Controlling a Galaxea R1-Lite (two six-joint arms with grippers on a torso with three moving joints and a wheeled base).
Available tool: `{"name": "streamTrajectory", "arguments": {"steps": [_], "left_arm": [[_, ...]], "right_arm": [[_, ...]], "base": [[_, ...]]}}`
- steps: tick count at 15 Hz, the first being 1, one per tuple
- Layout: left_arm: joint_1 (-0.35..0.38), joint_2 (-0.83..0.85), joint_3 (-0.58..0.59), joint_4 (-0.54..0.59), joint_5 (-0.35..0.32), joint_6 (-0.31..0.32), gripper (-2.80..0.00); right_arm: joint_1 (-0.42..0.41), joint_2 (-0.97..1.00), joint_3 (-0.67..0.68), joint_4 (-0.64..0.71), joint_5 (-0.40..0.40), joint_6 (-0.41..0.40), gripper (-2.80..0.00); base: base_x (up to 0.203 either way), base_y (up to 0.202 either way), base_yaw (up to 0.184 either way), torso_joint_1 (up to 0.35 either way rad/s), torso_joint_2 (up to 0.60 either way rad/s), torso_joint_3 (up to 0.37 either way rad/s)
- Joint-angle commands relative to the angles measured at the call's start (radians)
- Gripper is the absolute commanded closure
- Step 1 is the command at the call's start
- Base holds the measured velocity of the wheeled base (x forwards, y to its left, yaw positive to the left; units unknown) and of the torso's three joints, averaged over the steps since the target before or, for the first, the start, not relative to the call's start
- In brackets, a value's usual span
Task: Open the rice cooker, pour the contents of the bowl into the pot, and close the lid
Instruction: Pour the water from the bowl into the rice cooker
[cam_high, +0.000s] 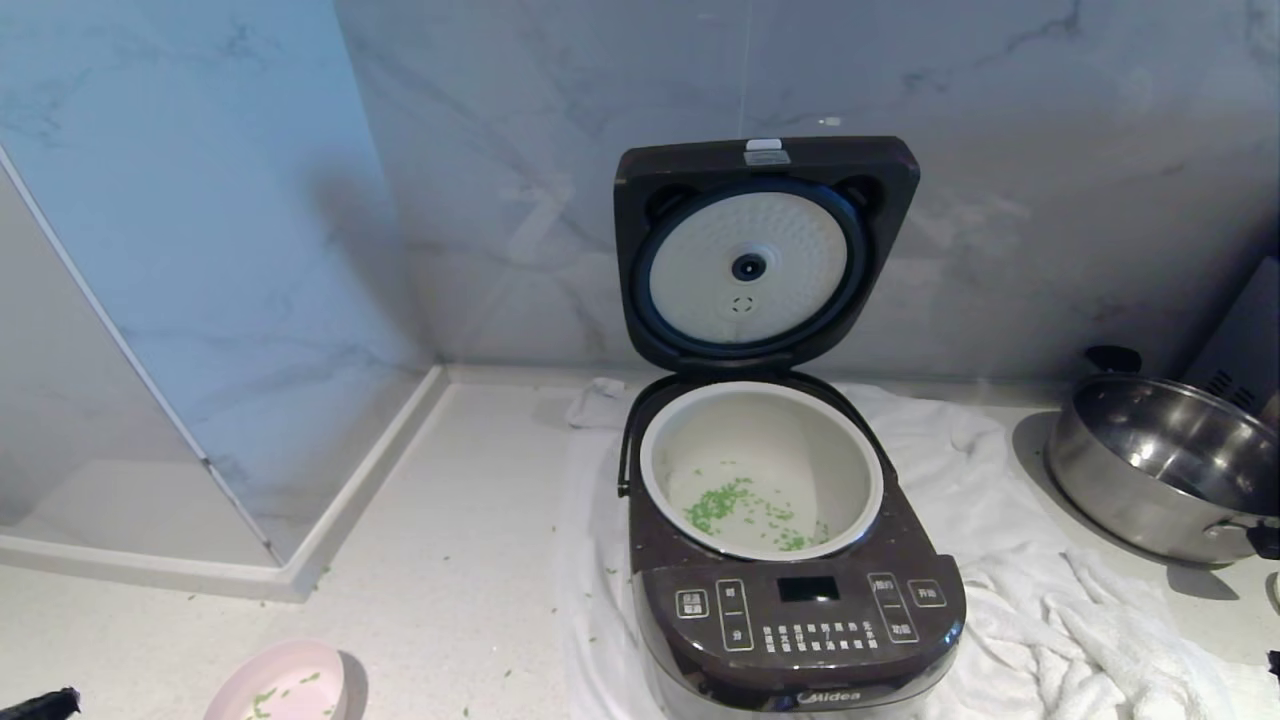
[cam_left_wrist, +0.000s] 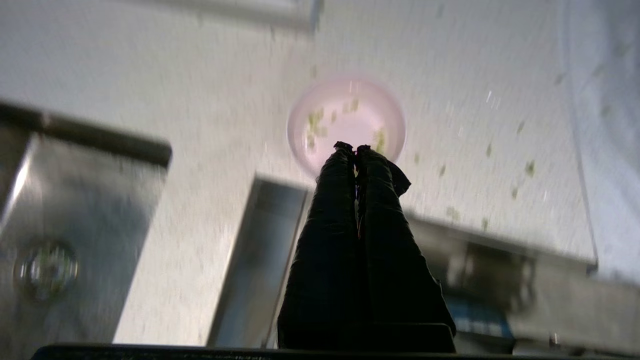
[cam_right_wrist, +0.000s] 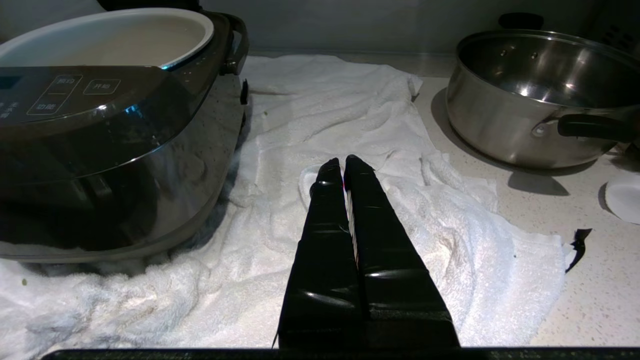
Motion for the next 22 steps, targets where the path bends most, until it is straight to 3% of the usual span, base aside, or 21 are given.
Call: {"name": "streamTrajectory", "arguments": {"steps": [1,4,6,8,10,12,13,17,22], "left_arm": [[0.011,0.27,-0.068,0.166,0.002,0.003,0.0],[0.018,0.448,-0.084,0.226,0.001,0.005,0.0],[0.016,0.524,-0.081,0.173,-0.013,-0.005,0.0],[-0.022,0.57,-0.081,0.118,-0.036,-0.076,0.0],[-0.091,0.599,-0.078,0.104,-0.035,-0.194,0.0],[-0.085,0.651,-0.079,0.06,-0.026,-0.206,0.0],[-0.077,0.66,-0.074,0.031,-0.012,-0.207,-2.8],[-0.037,0.717,-0.074,0.015,0.004,-0.21,-2.8],[0.113,0.89,-0.051,-0.19,-0.001,-0.2,-2.8]], "right_arm": [[0.0,0.0,0.0,0.0,0.001,-0.001,0.0],[0.0,0.0,0.0,0.0,0.001,-0.001,0.0],[0.0,0.0,0.0,0.0,0.001,-0.001,0.0],[0.0,0.0,0.0,0.0,0.001,-0.001,0.0],[0.0,0.0,0.0,0.0,0.001,-0.001,0.0],[0.0,0.0,0.0,0.0,-0.001,-0.001,0.0],[0.0,0.0,0.0,0.0,0.001,-0.001,0.0],[0.0,0.0,0.0,0.0,0.001,-0.001,0.0],[0.0,0.0,0.0,0.0,0.001,-0.001,0.0]], "base": [[0.0,0.0,0.0,0.0,0.0,0.0],[0.0,0.0,0.0,0.0,0.0,0.0],[0.0,0.0,0.0,0.0,0.0,0.0],[0.0,0.0,0.0,0.0,0.0,0.0],[0.0,0.0,0.0,0.0,0.0,0.0],[0.0,0.0,0.0,0.0,0.0,0.0],[0.0,0.0,0.0,0.0,0.0,0.0],[0.0,0.0,0.0,0.0,0.0,0.0],[0.0,0.0,0.0,0.0,0.0,0.0]]}}
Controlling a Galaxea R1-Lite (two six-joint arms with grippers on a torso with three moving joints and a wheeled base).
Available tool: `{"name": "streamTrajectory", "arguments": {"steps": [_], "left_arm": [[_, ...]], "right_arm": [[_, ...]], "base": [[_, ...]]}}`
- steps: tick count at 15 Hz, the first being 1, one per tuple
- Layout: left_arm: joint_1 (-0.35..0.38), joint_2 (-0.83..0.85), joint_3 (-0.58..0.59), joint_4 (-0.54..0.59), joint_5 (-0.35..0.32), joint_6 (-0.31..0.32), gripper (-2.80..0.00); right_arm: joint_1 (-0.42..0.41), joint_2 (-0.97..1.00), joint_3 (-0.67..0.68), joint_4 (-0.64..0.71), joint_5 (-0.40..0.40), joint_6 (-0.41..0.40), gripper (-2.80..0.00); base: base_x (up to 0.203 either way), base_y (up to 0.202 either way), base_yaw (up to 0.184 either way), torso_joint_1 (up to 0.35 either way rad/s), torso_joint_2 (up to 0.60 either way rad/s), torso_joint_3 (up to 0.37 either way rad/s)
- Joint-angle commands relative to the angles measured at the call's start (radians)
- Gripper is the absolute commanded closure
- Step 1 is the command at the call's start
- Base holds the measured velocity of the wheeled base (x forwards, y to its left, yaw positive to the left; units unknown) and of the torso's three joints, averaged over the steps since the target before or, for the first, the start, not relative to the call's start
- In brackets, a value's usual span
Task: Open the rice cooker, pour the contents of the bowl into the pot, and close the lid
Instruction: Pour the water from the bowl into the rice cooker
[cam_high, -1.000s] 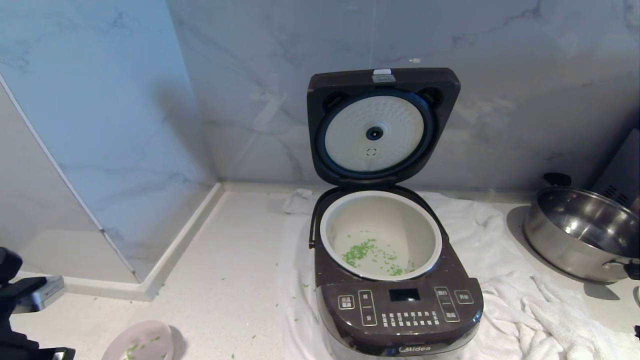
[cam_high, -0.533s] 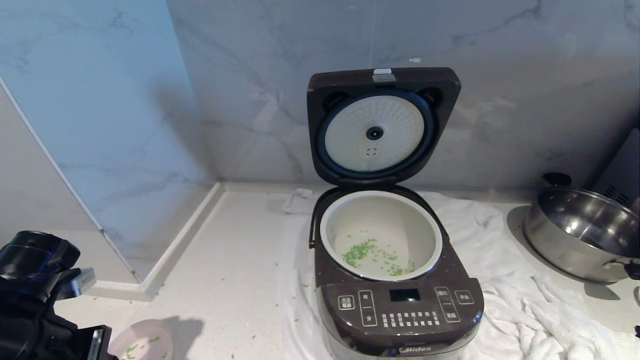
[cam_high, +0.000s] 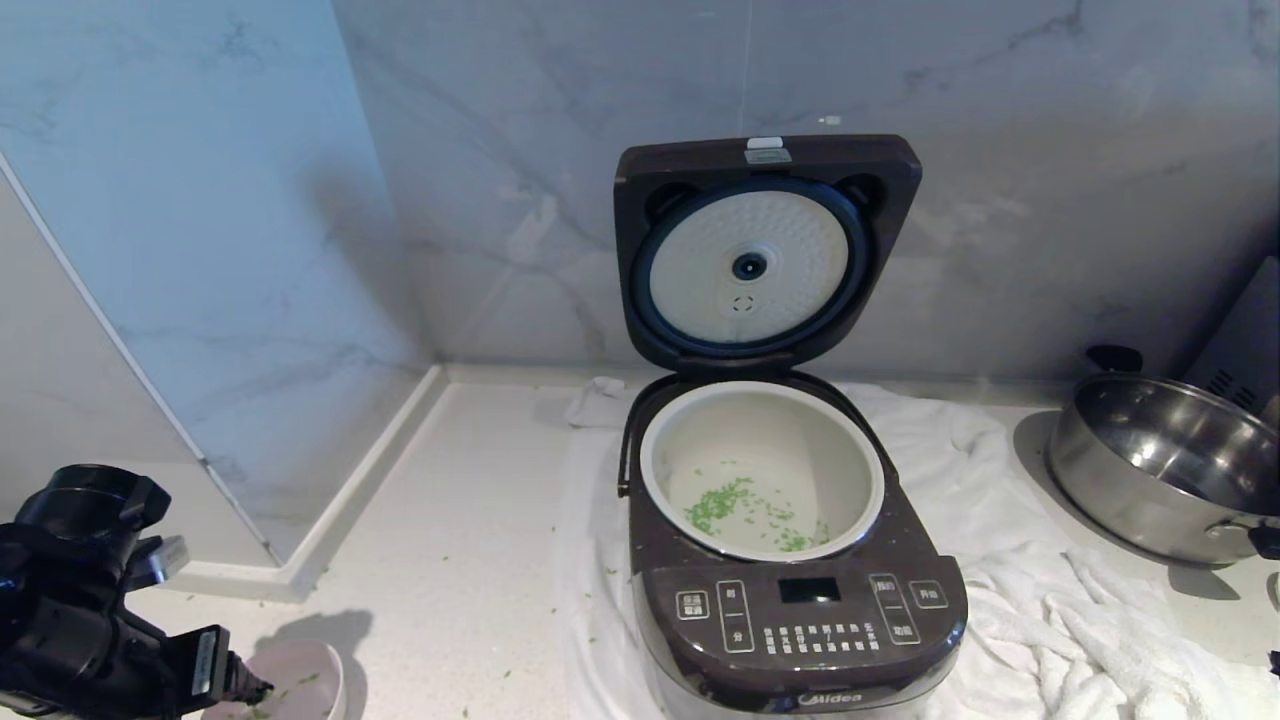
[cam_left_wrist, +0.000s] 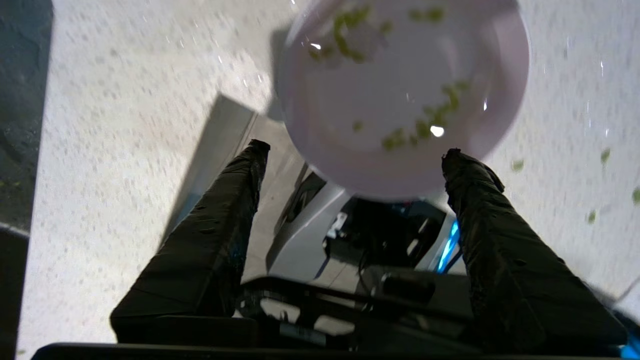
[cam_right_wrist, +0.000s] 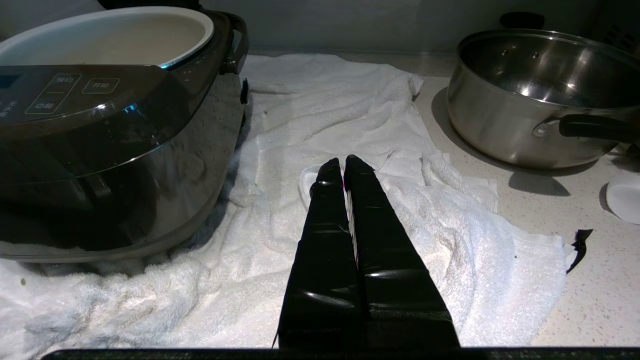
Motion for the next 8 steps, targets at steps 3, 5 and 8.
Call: {"name": "streamTrajectory", "arguments": {"steps": [3,5,8], "left_arm": [[0.068,0.067,0.021,-0.046,-0.003,0.048,-2.8],[0.111,0.076,0.015,-0.048,-0.002,0.055,-2.8],[0.151,0.1,0.034,-0.05,-0.016,0.093,-2.8]], "right_arm": [[0.0,0.0,0.0,0.0,0.0,0.0,0.0],[0.0,0.0,0.0,0.0,0.0,0.0,0.0],[0.0,0.0,0.0,0.0,0.0,0.0,0.0]], "base": [[0.0,0.0,0.0,0.0,0.0,0.0],[0.0,0.0,0.0,0.0,0.0,0.0],[0.0,0.0,0.0,0.0,0.0,0.0]]}}
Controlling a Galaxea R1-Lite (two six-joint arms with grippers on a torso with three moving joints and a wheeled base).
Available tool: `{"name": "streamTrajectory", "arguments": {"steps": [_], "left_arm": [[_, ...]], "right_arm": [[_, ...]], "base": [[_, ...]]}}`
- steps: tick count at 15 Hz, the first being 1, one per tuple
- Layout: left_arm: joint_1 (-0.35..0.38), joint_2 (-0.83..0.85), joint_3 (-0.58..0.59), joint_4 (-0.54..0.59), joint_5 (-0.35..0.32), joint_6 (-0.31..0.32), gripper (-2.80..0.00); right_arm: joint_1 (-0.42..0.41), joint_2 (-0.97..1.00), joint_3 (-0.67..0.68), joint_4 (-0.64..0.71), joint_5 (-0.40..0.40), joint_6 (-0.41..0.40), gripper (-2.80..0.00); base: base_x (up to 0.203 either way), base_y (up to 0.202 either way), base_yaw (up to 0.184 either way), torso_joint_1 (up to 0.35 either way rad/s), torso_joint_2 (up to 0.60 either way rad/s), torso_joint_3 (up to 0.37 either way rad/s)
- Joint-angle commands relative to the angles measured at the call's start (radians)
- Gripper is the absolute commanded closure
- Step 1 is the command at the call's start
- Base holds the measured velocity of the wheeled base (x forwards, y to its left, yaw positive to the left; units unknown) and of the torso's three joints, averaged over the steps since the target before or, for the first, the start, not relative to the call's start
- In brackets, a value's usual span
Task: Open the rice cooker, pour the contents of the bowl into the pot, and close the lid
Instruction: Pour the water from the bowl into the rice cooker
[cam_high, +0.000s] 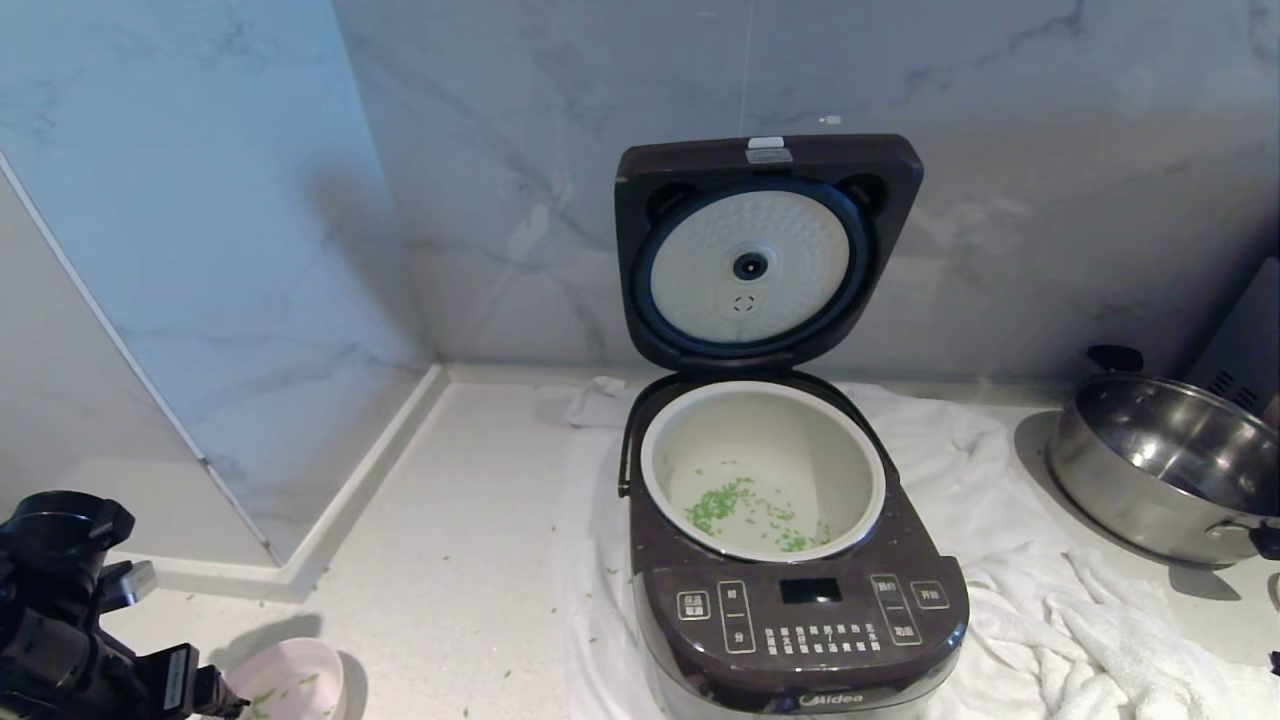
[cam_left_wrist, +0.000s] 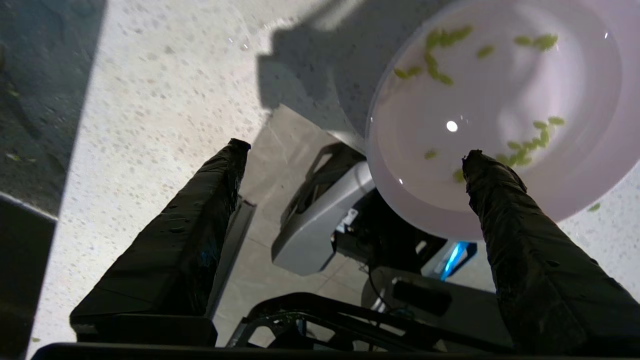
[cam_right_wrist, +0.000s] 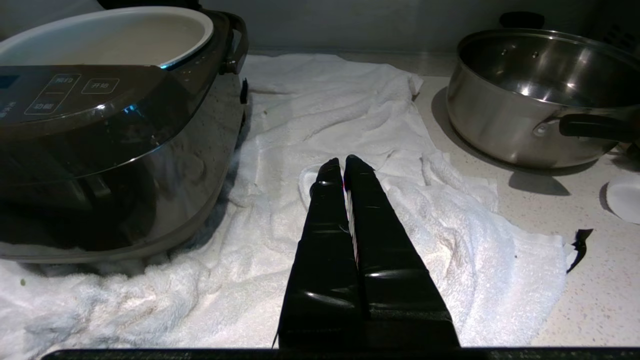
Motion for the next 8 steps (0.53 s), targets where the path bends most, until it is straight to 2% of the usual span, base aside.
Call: {"name": "streamTrajectory", "arguments": {"steps": [1,8], "left_arm": [[0.01,0.03,0.008,-0.002,0.0,0.0,-2.8],[-0.004,0.141,0.026,-0.13,0.0,-0.021,-2.8]], "right_arm": [[0.0,0.0,0.0,0.0,0.001,0.0,0.0],[0.0,0.0,0.0,0.0,0.001,0.0,0.0]], "base": [[0.0,0.0,0.0,0.0,0.0,0.0],[0.0,0.0,0.0,0.0,0.0,0.0]]}}
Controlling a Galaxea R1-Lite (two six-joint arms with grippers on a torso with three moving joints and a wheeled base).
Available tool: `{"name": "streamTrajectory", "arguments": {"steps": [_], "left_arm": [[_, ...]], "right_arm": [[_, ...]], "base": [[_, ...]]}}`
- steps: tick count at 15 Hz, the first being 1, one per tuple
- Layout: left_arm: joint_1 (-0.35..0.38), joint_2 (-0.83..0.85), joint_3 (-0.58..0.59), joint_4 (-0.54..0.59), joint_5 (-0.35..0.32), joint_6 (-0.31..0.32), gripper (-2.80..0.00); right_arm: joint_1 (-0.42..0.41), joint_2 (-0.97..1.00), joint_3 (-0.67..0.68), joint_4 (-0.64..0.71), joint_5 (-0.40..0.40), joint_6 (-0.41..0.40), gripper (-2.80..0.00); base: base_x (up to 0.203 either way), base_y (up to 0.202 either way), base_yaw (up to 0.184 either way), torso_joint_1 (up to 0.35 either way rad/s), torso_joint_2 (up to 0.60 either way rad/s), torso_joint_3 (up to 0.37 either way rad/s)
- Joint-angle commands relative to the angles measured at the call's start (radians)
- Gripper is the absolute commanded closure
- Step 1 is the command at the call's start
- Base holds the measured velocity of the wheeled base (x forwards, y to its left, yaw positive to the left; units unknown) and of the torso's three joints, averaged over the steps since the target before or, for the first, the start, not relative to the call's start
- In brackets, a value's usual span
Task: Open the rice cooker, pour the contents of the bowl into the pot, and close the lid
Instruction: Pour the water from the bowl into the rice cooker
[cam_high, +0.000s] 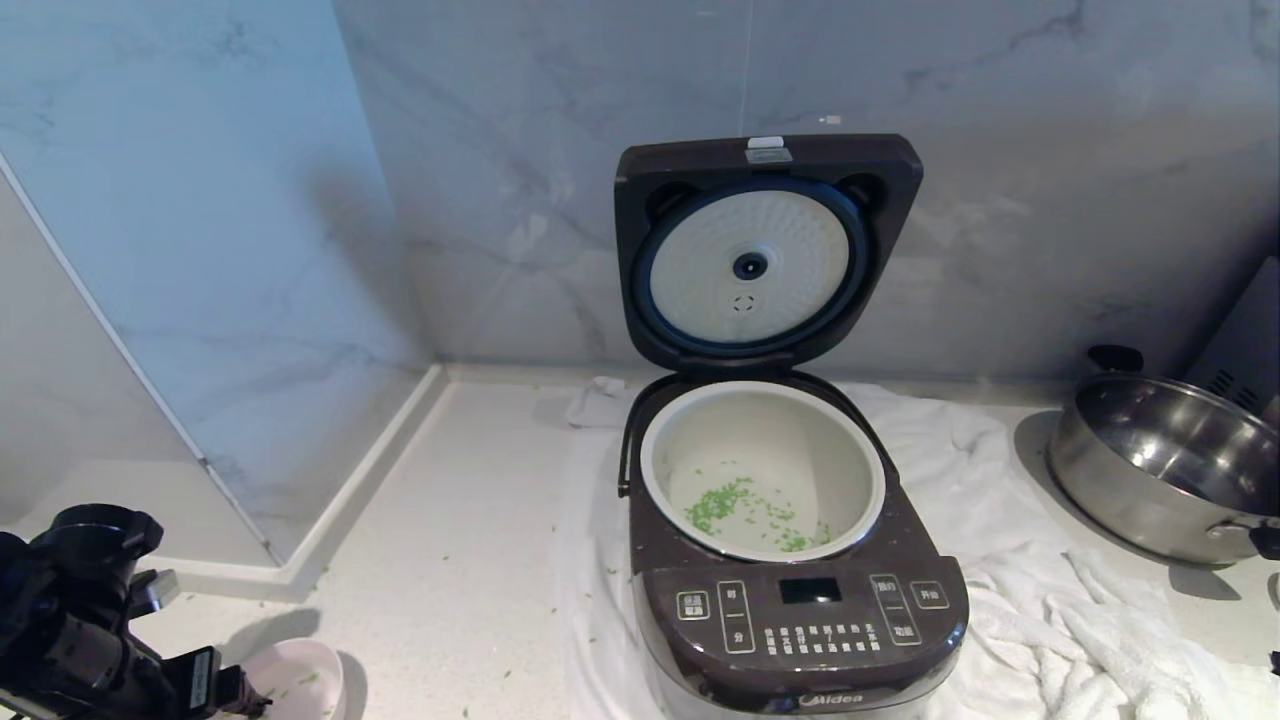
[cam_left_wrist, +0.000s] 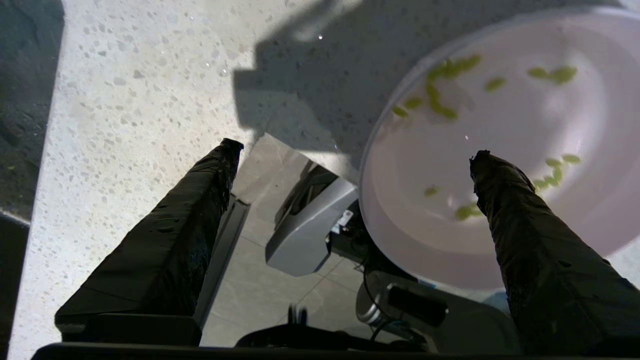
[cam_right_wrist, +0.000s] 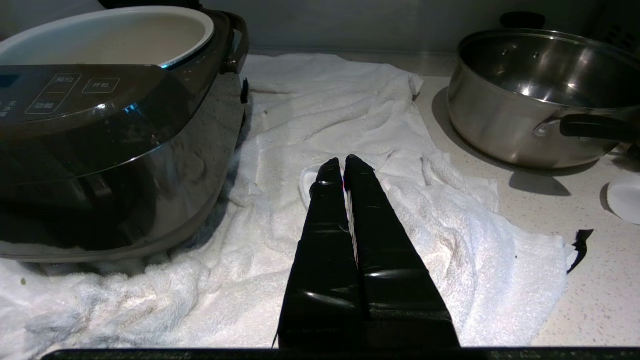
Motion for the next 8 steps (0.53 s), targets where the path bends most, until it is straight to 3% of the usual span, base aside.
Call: {"name": "streamTrajectory", "arguments": {"steps": [1,8], "left_arm": [[-0.004,0.045,0.001,-0.027,0.003,-0.007,-2.8],[-0.007,0.113,0.005,-0.076,0.001,-0.03,-2.8]], "right_arm": [[0.0,0.0,0.0,0.0,0.0,-0.001,0.0],[0.0,0.0,0.0,0.0,0.0,-0.001,0.0]], "base": [[0.0,0.0,0.0,0.0,0.0,0.0],[0.0,0.0,0.0,0.0,0.0,0.0]]}}
